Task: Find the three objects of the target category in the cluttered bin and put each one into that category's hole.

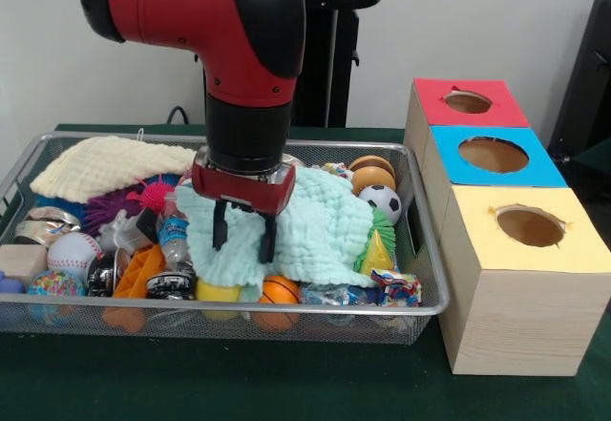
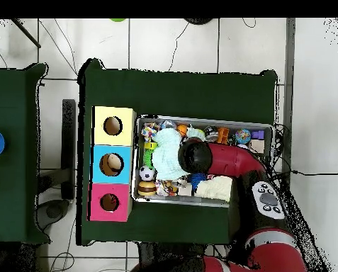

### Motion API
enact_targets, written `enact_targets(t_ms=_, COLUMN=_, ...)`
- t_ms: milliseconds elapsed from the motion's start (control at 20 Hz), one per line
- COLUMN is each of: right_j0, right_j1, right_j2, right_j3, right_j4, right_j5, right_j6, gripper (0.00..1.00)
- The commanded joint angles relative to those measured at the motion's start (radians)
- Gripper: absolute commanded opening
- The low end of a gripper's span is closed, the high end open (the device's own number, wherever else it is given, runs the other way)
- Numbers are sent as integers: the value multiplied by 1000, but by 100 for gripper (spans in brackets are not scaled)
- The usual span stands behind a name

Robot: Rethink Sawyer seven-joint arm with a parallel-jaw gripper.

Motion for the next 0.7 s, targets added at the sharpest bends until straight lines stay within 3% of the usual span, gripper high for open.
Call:
enact_targets(t_ms=50, right_j0=-18, right_j1=21, right_j2=117, right_j3=93, right_j4=35, right_j5=104, right_j6=27, gripper=0)
enact_targets(t_ms=450, right_j0=-4, right_j1=7, right_j2=117, right_j3=101, right_j4=39, right_j5=144, right_j6=25, gripper=0)
enact_targets(t_ms=700, right_j0=7, right_j1=-51, right_j2=116, right_j3=145, right_j4=99, right_j5=204, right_j6=74, gripper=0)
